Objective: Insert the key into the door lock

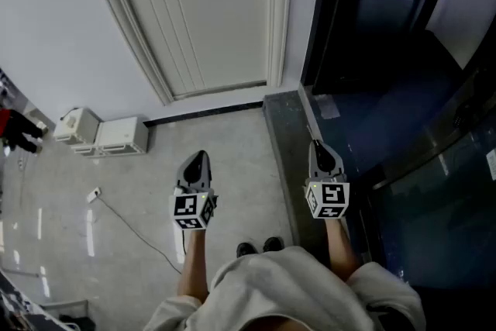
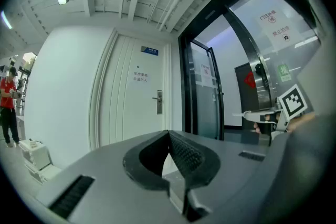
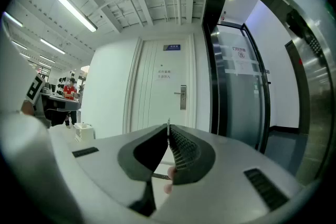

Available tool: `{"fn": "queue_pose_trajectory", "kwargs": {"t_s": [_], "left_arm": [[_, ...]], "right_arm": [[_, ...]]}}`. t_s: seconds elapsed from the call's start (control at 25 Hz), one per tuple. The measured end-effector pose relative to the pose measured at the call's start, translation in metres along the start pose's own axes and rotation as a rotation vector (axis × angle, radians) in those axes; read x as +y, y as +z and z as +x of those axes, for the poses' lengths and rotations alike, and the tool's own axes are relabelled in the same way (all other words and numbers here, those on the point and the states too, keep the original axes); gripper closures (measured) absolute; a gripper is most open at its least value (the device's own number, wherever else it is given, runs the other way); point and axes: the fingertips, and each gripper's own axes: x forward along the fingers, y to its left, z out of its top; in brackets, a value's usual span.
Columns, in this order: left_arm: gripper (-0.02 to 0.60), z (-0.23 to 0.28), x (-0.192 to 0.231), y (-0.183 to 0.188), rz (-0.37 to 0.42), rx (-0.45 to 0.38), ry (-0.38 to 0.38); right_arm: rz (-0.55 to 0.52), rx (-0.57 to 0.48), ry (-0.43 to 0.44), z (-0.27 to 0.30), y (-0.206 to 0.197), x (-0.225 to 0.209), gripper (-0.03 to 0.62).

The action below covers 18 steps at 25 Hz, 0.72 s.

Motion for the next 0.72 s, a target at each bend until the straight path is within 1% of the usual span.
{"fn": "queue_pose_trajectory", "kwargs": {"t_s": [0.44, 0.72], "left_arm": [[0.563, 0.014, -0.010, 0.001, -0.001, -0.003, 0.000], [0.563, 0.019, -0.029, -0.004, -0.007, 0.001, 0.016]], "right_arm": [[-0.040, -0.021, 0.043, 0.010, 0.003, -0.003, 0.565], [-0.018, -0.037, 0.070, 0.009, 0.001, -0.017, 0.565]]}}
